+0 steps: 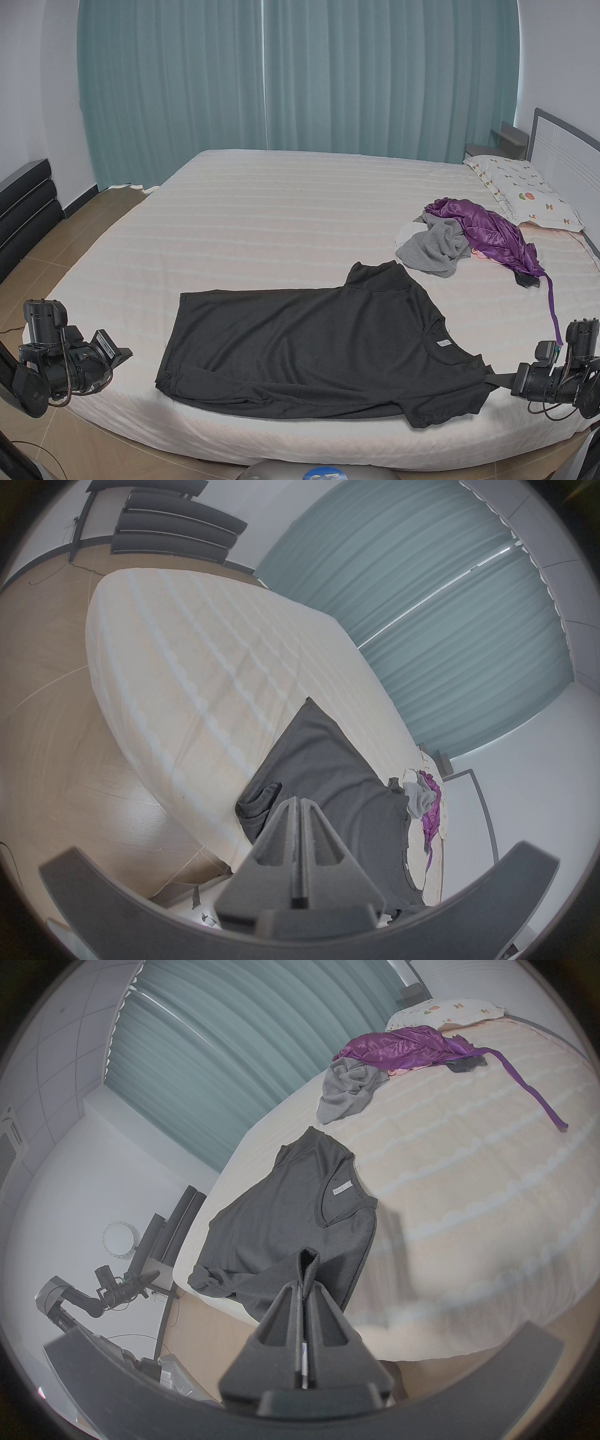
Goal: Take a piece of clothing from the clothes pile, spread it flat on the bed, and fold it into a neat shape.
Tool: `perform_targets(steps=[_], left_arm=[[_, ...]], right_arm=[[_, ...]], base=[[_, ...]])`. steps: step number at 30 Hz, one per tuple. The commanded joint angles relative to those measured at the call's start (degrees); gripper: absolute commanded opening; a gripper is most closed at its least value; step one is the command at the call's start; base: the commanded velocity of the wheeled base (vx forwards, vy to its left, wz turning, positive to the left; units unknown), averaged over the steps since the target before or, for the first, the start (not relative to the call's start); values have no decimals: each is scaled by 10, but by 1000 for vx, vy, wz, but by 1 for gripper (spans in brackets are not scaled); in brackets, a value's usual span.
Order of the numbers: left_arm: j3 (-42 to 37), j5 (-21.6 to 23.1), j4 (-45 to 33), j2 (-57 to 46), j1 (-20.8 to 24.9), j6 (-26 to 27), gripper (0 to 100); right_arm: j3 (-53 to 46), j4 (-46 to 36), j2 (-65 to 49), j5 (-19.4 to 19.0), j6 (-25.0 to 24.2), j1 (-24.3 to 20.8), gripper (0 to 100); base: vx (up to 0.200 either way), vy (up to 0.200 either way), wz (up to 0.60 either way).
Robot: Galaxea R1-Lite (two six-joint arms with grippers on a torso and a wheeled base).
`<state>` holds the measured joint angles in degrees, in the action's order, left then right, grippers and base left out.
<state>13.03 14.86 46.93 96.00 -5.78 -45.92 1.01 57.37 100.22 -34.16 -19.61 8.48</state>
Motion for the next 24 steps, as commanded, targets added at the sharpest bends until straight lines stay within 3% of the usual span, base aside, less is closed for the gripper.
perform_targets(steps=[1, 5, 6, 13, 24], left_arm=[[5, 6, -4, 4, 10, 0, 0], [22, 22, -6, 41, 47, 15, 0], [26, 23, -6, 54, 58, 20, 100], [61, 23, -6, 149, 113, 48, 100], [95, 2, -5, 223, 134, 51, 100]], right_arm=[[-10, 1, -3, 0, 0, 0, 0], [-10, 4, 9, -2, -1, 0, 0], [-9, 4, 12, -2, -2, 0, 0], [2, 4, 32, -1, -1, -3, 0], [12, 4, 41, -1, -4, -4, 0]], base=[[0, 0, 0], [0, 0, 0], [0, 0, 0], [0, 0, 0], [0, 0, 0]])
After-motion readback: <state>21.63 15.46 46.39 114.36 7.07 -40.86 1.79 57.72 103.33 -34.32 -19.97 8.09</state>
